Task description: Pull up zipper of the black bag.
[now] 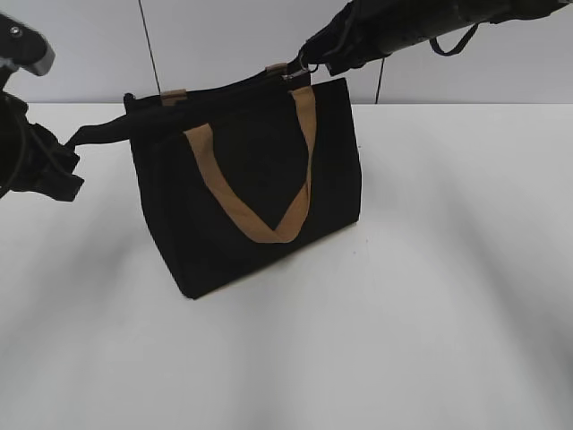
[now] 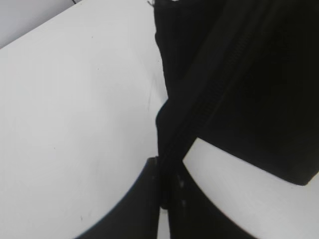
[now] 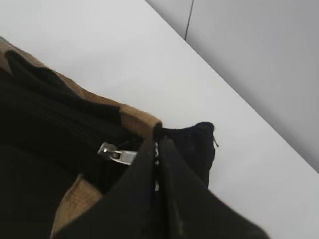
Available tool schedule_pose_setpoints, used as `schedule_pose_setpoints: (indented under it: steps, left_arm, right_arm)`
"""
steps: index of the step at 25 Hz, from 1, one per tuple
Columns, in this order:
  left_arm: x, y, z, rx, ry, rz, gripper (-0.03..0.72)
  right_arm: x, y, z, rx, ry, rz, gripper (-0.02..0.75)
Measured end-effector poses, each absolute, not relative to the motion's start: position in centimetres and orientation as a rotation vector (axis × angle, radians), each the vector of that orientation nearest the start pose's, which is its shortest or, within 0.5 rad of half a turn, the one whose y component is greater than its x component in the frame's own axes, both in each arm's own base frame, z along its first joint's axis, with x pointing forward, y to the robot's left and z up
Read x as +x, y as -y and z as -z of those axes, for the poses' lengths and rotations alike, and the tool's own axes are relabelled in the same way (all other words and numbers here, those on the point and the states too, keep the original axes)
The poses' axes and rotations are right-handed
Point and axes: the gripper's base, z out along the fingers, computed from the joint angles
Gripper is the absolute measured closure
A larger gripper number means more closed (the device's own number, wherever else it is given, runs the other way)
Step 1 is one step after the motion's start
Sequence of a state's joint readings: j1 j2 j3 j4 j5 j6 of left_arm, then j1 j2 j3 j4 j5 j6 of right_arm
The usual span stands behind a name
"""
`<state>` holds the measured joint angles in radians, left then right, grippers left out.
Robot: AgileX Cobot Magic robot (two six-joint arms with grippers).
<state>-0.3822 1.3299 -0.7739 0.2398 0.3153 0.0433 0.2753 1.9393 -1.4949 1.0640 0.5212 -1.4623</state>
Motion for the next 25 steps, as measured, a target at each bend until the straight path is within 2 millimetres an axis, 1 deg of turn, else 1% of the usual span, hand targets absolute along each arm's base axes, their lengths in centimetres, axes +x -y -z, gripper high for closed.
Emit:
schedule_pose_setpoints:
  steps: [2,3,5,6,7,8,9,10,12,17,20,23,25]
  left_arm:
    - [25.1,9.4,-24.9,0.706,-2.238,-0.021,0.637]
    - [25.1,9.4,-24.9,0.693,-2.248,-0.010,0.583]
    - [24.9,9.5,-24.7,0.647,-2.280,0.030,0.421]
    - [24.9,9.6,-24.7,0.620,-2.300,0.054,0.319]
    - [24.7,9.6,-24.6,0.586,-2.326,0.086,0.234]
    - [24.6,9.7,-24.5,0.557,-2.352,0.112,0.184]
    - [24.4,9.7,-24.4,0.538,-2.375,0.129,0.151]
    - [24.2,9.7,-24.4,0.517,-2.400,0.150,0.137]
    - [23.6,9.6,-24.7,0.496,-2.427,0.172,0.134]
    - [21.7,9.2,-27.0,0.434,-2.401,0.251,0.134]
    - [20.1,8.7,-28.2,0.428,-2.409,0.268,0.134]
    - [18.2,8.0,-29.3,0.431,-2.435,0.272,0.134]
    - [16.7,7.4,-30.3,0.425,-2.417,0.278,0.134]
  right_arm:
    - [41.6,-16.3,-26.0,-1.017,-1.899,-0.406,0.720]
    - [41.4,-16.3,-26.3,-1.016,-1.897,-0.415,0.673]
    - [40.9,-16.3,-27.5,-0.993,-1.892,-0.441,0.529]
    - [40.6,-16.2,-28.2,-0.975,-1.896,-0.458,0.463]
    - [40.3,-16.1,-28.8,-0.958,-1.907,-0.471,0.395]
    - [39.8,-16.0,-29.4,-0.945,-1.924,-0.484,0.344]
    - [39.4,-15.9,-30.0,-0.937,-1.944,-0.497,0.316]
    - [38.9,-15.8,-30.3,-0.929,-1.980,-0.512,0.295]
    - [37.9,-15.4,-30.9,-0.929,-2.060,-0.521,0.276]
    - [35.6,-14.1,-31.5,-0.900,-2.302,-0.499,0.267]
    - [34.2,-13.4,-32.4,-0.882,-2.401,-0.477,0.267]
    - [32.4,-12.8,-33.5,-0.881,-2.480,-0.483,0.274]
    - [31.4,-12.5,-34.3,-0.877,-2.511,-0.493,0.281]
